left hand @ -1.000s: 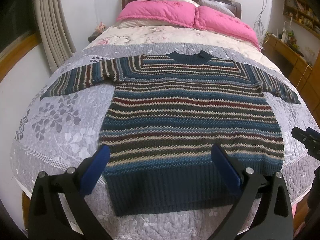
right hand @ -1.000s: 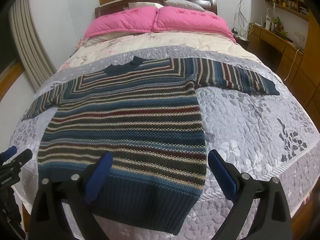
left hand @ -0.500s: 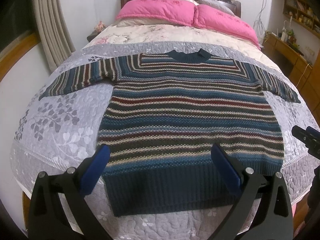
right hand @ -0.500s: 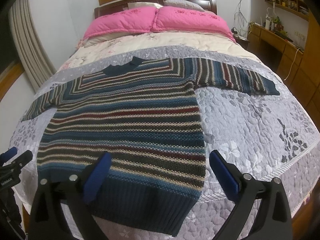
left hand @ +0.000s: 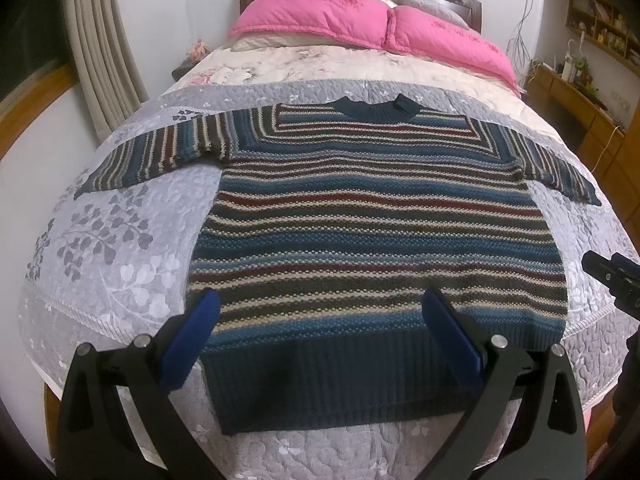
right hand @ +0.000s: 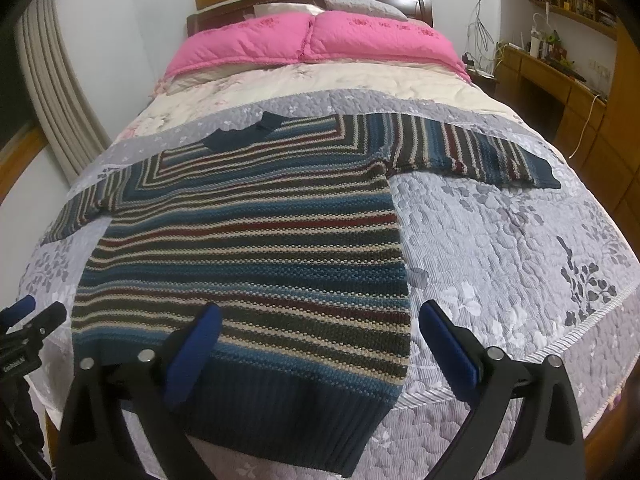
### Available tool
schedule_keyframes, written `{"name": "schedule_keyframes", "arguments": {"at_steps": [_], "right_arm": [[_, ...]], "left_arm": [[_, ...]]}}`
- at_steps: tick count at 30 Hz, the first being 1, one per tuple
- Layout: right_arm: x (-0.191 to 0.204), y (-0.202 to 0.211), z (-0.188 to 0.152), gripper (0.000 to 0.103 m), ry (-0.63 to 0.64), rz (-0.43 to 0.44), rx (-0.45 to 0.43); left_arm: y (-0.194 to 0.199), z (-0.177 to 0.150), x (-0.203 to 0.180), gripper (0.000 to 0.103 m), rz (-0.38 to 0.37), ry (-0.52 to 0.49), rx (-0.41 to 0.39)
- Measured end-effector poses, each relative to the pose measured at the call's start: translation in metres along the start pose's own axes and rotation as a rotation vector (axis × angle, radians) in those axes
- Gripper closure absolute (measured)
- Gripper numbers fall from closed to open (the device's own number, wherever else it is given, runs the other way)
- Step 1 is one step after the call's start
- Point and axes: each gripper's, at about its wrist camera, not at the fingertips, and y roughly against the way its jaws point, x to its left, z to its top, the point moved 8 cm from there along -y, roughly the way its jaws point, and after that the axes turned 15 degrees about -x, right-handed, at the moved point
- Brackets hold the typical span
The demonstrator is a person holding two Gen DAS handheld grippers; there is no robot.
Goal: Fold small clothes
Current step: 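Move the right tool to the sweater sleeve cuff and close on it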
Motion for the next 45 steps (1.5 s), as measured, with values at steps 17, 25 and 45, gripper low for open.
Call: {"name": "schedule_keyframes", "arguments": {"at_steps": [17, 25, 45], "right_arm": [[-0.101, -0.065, 0.048, 0.004, -0.079, -0.032, -0.007], [-0.237, -0.146, 0.099, 0.004, -0.165, -0.172, 0.049], [-0.457, -0.251, 0.083, 0.013, -0.395, -0.254, 0.264]], "left_arm": [[-0.066, 0.024, -0.038, 0.003, -0.040, 0.057, 0.025], [-0.136, 0.070, -0.106, 0.003, -0.064, 0.037, 0.006], [-0.236, 0.093, -0.160, 0.003, -0.036, 0.042, 0.025]]}}
